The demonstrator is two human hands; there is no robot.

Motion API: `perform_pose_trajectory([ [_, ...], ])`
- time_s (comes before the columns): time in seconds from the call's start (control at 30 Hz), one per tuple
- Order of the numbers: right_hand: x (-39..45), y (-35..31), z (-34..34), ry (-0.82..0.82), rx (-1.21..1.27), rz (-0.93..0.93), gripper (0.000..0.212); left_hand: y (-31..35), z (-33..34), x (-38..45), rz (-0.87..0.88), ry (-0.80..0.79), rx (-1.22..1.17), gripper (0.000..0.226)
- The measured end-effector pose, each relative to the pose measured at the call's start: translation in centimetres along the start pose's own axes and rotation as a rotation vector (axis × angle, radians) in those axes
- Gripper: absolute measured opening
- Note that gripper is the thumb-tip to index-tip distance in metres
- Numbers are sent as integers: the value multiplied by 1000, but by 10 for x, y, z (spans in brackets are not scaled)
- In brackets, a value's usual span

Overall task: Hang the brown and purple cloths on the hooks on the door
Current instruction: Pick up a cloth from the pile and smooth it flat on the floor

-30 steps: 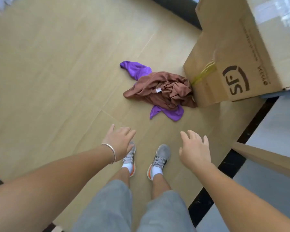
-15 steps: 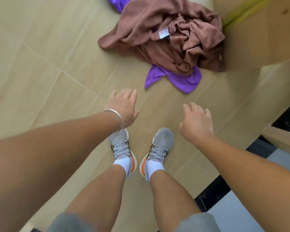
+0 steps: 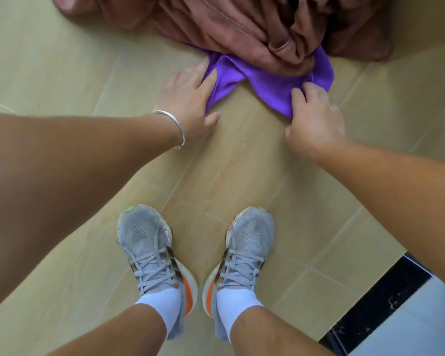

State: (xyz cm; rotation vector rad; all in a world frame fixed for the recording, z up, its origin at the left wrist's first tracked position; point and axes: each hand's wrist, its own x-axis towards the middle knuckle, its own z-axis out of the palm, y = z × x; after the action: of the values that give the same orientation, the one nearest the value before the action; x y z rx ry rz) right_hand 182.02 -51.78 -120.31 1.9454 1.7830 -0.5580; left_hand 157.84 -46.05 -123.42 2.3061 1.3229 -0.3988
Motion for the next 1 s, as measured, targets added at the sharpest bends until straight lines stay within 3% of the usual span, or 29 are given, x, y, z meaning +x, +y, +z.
perform_pose_trajectory([
  [0.27, 22, -4, -1, 208, -94, 25, 27, 1, 0, 21, -24, 187, -14, 33],
  [0.43, 7, 0, -47, 126, -145, -38, 26, -18, -25, -7, -17, 66, -81, 49],
  [0.77, -57, -2, -241, 51, -318, -20, 26, -48, -186, -104, -26, -60, -129, 50],
  [1.0, -58, -48, -425, 167, -456, -103, 26, -88, -342, -146, -73, 25, -138, 49],
])
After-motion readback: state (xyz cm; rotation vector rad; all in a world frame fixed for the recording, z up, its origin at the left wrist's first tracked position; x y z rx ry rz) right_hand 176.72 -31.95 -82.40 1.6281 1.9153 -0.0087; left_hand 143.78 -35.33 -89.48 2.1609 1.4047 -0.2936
